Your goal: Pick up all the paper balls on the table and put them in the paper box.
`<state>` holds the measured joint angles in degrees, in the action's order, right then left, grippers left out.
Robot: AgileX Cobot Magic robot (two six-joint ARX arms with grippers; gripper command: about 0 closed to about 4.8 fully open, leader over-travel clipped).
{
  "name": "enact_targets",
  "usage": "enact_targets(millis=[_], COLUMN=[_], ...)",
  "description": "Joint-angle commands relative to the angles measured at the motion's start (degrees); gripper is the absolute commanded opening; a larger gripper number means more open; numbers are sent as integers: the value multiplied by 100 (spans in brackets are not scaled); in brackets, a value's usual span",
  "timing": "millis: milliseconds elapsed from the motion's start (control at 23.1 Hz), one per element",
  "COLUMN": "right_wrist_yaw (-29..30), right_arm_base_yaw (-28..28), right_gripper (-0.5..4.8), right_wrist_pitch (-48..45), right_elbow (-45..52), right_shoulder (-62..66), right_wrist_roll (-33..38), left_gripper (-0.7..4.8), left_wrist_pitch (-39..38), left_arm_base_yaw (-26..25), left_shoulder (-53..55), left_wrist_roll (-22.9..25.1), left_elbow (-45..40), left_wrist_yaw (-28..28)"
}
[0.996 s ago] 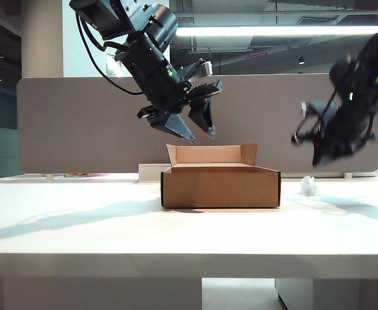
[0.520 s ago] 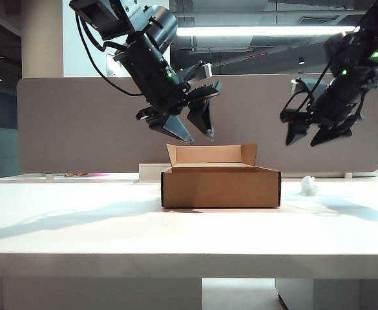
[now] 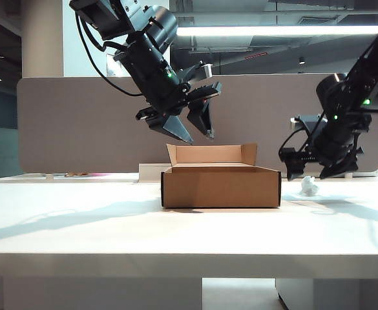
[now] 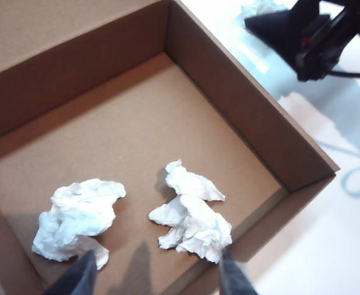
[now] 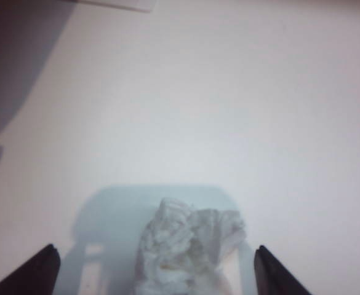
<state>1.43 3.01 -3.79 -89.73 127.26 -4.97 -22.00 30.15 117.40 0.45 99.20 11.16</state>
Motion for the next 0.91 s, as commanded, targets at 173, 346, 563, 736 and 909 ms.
enact_targets(millis=[173, 346, 563, 736, 909], right_wrist_yaw=[-46, -44, 4, 46, 258], right_arm_base_yaw=[11, 11, 15, 20, 22], right_gripper=[239, 155, 29, -1, -1], right_wrist_pitch=[-313, -575, -595, -691, -640], right_elbow=[-13, -13, -13, -13, -13], right_shoulder=[162, 164, 168, 107, -208], right_wrist_roll=[46, 48, 48, 48, 48], left_gripper=[247, 247, 247, 247, 247], left_wrist_pitch=[22, 15, 2, -28, -153], left_arm_base_yaw=[4, 7, 7, 4, 7], left_shoulder=[-52, -52, -52, -52, -52], left_wrist_roll=[111, 111, 111, 114, 109], left_elbow=[17, 17, 17, 17, 17], left_wrist_yaw=[0, 0, -2, -153, -455])
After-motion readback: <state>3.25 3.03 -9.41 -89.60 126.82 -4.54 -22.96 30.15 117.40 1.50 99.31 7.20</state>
